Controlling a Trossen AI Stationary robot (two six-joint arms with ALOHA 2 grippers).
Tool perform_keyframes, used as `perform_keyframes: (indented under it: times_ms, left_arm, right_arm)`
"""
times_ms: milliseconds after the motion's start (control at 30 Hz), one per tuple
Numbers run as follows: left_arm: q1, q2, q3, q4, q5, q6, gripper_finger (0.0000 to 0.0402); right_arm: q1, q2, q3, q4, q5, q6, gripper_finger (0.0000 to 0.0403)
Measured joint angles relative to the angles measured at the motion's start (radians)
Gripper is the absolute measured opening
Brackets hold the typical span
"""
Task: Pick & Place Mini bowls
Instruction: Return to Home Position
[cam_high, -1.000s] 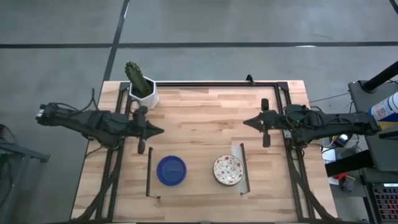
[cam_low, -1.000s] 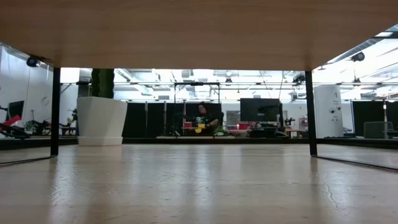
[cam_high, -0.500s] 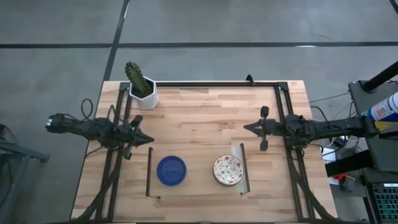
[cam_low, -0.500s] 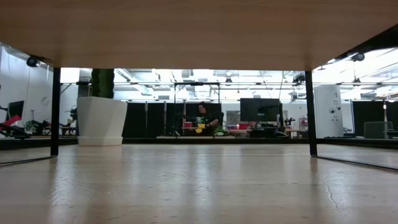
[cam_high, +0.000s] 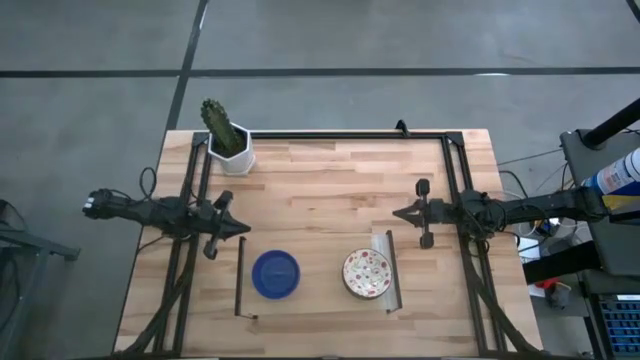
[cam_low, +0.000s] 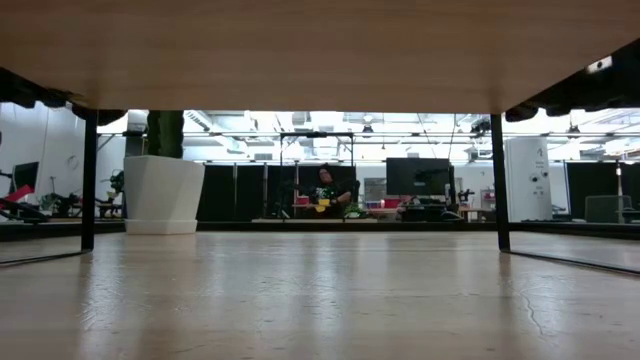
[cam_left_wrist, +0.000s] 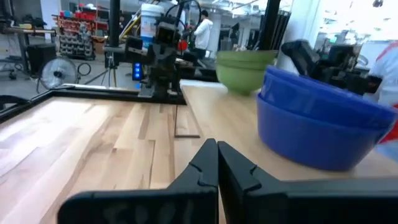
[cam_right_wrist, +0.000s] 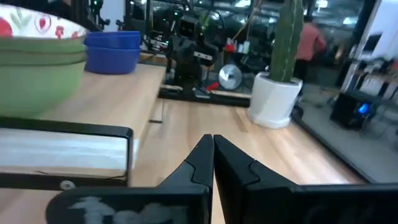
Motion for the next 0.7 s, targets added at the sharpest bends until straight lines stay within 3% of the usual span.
perform_keyframes:
  times_ms: [67,233,333,700]
  left_arm:
    - [0.000,-0.001,-0.005,0.008,0.001,0.012,0.0000]
    - [0.000,0.012,-0.012,0.028,0.000,-0.002,0.0000]
    - [0.000,0.014,-0.012,0.027,-0.001,-0.004,0.0000]
    - [0.000,0.014,-0.012,0.024,-0.002,-0.006,0.0000]
  right_arm:
    - [0.000,0.000,0.000,-0.018,0.002,0.095,0.0009]
    - [0.002,0.006,-0.001,-0.116,0.000,0.548,0.0009]
    - [0.002,0.006,-0.001,-0.157,-0.001,0.691,0.0009]
    - [0.002,0.015,-0.001,-0.178,0.002,0.732,0.0009]
